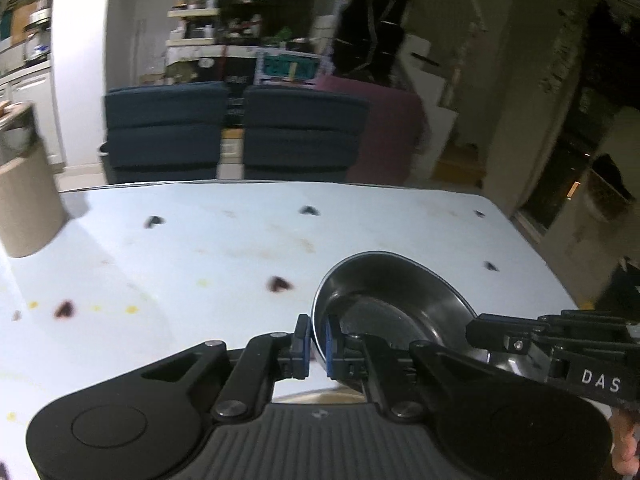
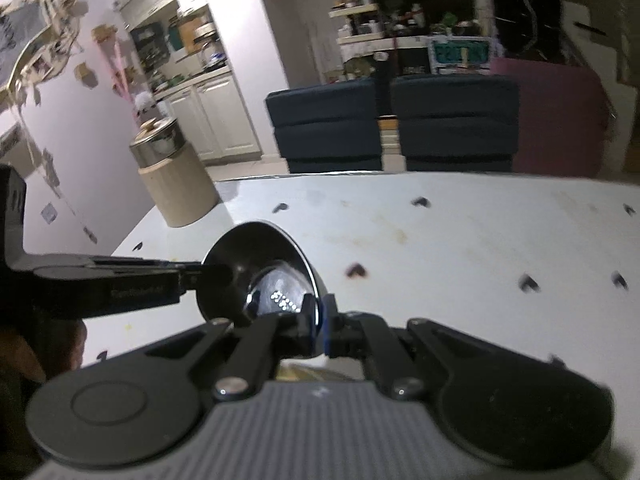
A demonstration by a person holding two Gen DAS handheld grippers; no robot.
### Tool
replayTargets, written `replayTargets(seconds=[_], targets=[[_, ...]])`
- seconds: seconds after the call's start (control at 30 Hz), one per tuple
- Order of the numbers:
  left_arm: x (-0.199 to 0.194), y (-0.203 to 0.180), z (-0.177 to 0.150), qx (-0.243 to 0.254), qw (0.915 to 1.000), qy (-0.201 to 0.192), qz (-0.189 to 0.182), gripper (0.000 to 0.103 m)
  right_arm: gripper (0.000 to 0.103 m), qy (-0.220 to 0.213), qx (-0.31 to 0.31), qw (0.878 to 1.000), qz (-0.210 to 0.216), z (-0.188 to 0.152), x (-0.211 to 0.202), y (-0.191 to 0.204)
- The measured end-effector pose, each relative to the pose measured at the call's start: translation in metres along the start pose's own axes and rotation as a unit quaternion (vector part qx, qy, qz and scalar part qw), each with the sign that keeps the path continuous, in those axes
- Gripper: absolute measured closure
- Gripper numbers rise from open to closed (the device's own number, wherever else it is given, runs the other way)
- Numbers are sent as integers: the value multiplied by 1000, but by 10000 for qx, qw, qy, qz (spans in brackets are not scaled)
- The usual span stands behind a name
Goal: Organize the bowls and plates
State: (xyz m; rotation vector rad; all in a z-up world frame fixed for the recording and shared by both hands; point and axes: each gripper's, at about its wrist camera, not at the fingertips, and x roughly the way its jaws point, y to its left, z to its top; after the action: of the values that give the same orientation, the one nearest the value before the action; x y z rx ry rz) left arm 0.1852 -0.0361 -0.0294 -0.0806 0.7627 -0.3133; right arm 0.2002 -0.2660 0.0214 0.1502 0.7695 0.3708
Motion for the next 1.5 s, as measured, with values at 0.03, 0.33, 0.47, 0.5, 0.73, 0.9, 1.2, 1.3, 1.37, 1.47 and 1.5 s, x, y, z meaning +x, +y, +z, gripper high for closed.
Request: replayTargets(seconds=[0.03,0.33,0.47,0.5,0.73,0.9,1.2,1.3,1.37,1.47,1.5], targets=[[2,-7,-3,52,10000,-31,-38,96,99,-43,97,9999,-24,-6,-7,-9],[36,-64,-11,277,9982,87,-533,95,98,-366,876,9954,-136,-35,-39,-73],[52,-86,-15,413,9967,224,-664,95,98,-377,1036,9933,-354,-43,-43,-86],[56,-91,-16,442,9962,256,-699,95,97,-363,1088,9925,-412,-44,-43,-89],[79,-123,-27,725,9921,479,-906,93,96,-294,1366,9868,-823,-54,-46,-107],[96,-140,-35,902,9880,739,-1014,92,95,-99,1660,9809,-1007,-60,-41,-116],[117,-155,-46,1196,9831,908,-1050,92,95,318,1847,9748,-1210,-71,-24,-122],[123,-158,-49,1295,9813,945,-1066,91,95,537,1877,9722,-1293,-74,-14,-124],[125,-160,-51,1391,9797,973,-1063,91,95,635,1866,9709,-1360,-74,-7,-124],[129,-161,-52,1430,9787,1017,-1069,91,95,783,1886,9689,-1400,-76,2,-123],[129,-161,-52,1427,9786,1024,-1074,91,95,835,1893,9682,-1405,-77,6,-122]])
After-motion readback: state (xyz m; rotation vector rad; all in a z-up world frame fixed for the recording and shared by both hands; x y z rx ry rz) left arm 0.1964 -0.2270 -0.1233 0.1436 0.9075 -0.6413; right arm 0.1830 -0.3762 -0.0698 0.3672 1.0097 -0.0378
